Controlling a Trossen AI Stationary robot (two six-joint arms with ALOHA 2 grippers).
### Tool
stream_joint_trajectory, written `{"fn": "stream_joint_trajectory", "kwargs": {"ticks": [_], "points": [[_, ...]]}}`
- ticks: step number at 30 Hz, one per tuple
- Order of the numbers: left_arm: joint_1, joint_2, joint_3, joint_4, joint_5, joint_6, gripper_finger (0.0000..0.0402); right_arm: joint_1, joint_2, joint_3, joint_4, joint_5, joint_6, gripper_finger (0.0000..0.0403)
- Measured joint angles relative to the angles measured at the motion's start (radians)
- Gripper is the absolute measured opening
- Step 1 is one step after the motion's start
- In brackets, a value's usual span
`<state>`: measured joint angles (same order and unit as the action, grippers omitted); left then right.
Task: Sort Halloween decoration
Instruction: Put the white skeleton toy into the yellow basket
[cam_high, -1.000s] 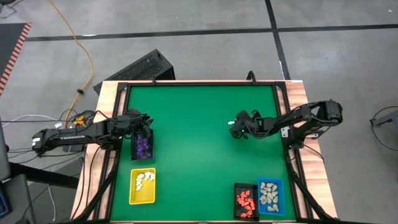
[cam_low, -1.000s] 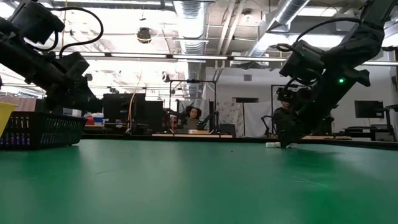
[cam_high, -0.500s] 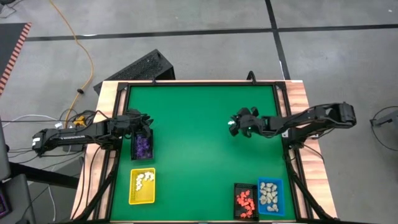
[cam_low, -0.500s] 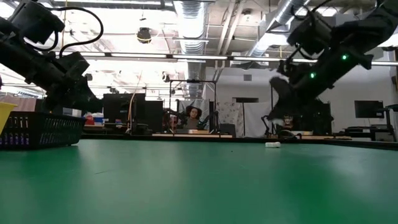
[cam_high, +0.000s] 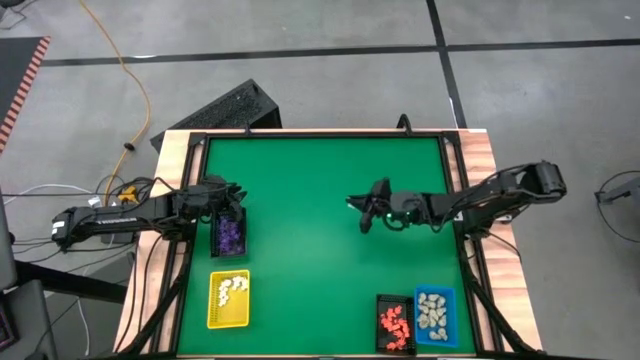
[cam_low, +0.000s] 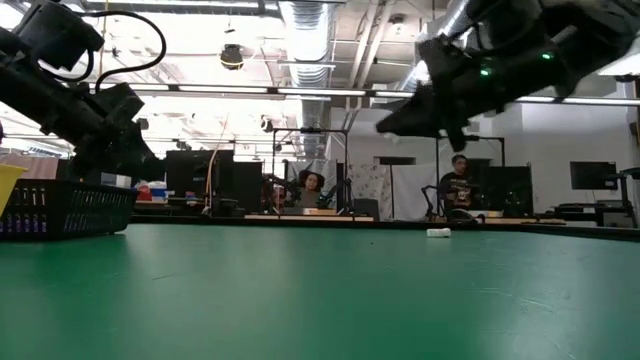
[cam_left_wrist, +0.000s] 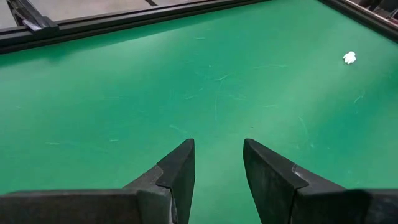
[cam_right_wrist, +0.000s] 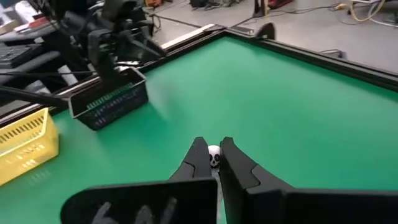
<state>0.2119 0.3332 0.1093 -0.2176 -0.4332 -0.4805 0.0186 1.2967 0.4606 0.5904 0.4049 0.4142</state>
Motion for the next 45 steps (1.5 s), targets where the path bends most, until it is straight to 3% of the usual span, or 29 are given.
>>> {"fn": "stream_joint_trajectory", "kwargs": {"ticks": [9,18,45], "points": [[0.0,0.0,0.0,0.0,0.002,-0.002,0.0126,0.081,0.279,0.286,-0.002,-0.036,-0.134,0.0016],[0.0,0.0,0.0,0.0,0.001,-0.003,0.0126,0.092,0.563,0.652,-0.013,-0.313,-0.25,0.0016],[0.0,0.0,0.0,-0.001,0.003,-0.013,0.0126,0.114,1.164,1.538,-0.169,-0.808,-0.292,0.0016]]}}
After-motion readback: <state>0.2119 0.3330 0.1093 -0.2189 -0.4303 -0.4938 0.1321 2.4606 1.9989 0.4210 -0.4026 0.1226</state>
